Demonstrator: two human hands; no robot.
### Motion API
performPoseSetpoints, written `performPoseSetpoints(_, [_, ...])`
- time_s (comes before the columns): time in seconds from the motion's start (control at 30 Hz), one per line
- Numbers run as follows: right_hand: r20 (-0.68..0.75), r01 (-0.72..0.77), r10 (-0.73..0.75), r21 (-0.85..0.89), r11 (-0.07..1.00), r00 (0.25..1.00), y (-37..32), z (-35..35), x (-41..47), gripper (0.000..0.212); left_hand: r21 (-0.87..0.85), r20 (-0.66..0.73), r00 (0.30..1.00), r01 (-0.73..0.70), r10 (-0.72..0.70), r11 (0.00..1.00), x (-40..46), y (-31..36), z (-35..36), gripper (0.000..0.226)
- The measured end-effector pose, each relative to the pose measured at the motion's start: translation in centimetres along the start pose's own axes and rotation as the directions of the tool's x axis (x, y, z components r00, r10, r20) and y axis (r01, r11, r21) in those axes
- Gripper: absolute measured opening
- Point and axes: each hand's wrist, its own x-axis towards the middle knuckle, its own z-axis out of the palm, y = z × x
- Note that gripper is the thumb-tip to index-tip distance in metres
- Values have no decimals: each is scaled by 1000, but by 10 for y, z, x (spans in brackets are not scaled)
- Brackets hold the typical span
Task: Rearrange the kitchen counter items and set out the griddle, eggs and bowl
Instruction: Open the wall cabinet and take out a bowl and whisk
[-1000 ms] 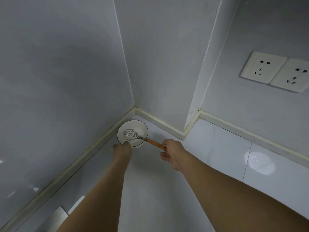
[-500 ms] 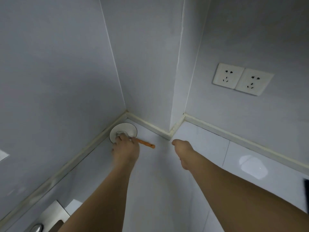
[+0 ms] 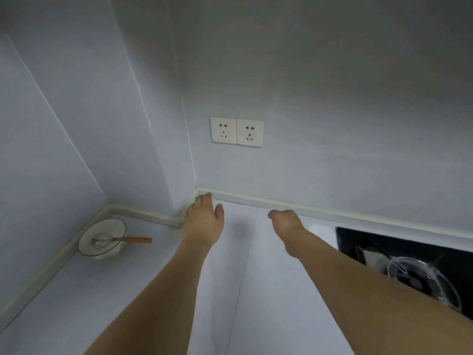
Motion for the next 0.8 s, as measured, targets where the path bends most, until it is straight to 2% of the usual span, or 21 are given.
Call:
performPoseSetpoints(0.07, [-34,10,-9,44,999,999,11,-38,-10,17,-22,16,998,-57,58,998,-11,35,7,48])
performPoseSetpoints(0.2, [-139,69,-62,46,997,988,38,-117,-35,14,-91,58,981,-179,185,980,-43,110,19,47])
performPoseSetpoints(0.37, [-282,114,-87,81,990,956,91,-225,-85,13,-125,131,929,-330,345,936,-113,211,38,49])
performPoseSetpoints(0.43, [-332,101,-62,103,989,941,119,-271,-113,16,-110,189,889,-404,418,908,-148,252,46,50])
performPoseSetpoints(0.53, [-420,133,-56,158,978,906,160,-341,-157,10,-110,235,807,-531,541,840,-206,318,58,50])
performPoseSetpoints(0.67, [-525,160,-45,175,972,850,206,-418,-211,18,-134,244,720,-639,650,757,-270,398,67,51])
performPoseSetpoints(0.73, [-594,175,-18,208,962,804,237,-465,-250,20,-161,246,650,-704,719,691,-318,447,70,51])
performPoseSetpoints(0.8, [-632,188,8,243,952,775,253,-494,-275,18,-180,243,603,-742,760,646,-347,481,70,50])
